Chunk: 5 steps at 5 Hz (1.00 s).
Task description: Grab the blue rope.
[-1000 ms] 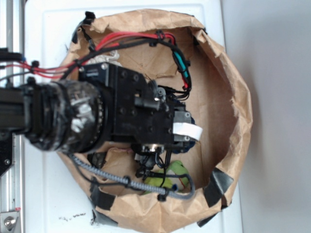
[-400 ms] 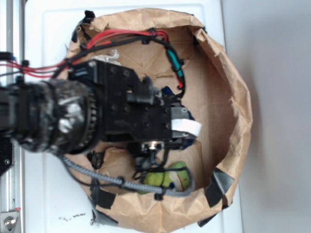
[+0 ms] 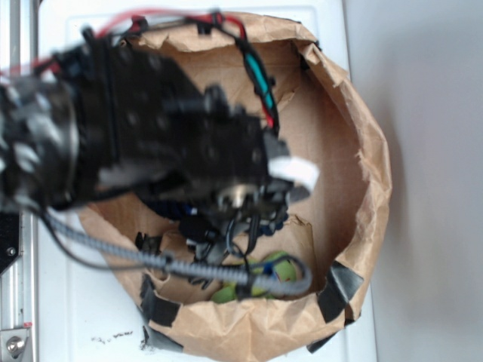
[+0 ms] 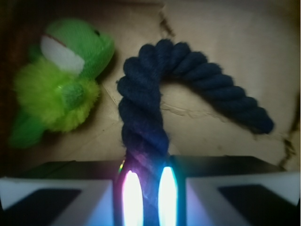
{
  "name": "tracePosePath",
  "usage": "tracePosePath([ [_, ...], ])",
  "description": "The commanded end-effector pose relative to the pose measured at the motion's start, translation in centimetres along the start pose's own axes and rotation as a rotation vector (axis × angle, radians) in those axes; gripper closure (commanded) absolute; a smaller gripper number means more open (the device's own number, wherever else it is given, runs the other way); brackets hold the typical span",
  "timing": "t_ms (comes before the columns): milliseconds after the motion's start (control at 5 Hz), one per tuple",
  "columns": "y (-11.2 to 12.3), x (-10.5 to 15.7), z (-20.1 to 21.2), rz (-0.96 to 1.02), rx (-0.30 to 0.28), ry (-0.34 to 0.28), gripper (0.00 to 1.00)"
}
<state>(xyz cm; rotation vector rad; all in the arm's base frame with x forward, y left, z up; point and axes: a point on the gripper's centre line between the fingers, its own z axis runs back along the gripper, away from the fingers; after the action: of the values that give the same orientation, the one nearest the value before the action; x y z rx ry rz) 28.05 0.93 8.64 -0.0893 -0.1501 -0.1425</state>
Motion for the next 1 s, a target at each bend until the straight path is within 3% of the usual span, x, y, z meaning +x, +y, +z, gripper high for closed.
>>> tracePosePath([
  [0,1.1,2.1,4.6,0.012,-0.025,-0.088,1.0],
  [400,0.9,2.6,4.8,0.015,-0.002,-0.092,1.0],
  [800,2.2,3.0,9.1,0.251,0.273,-0.039,1.0],
])
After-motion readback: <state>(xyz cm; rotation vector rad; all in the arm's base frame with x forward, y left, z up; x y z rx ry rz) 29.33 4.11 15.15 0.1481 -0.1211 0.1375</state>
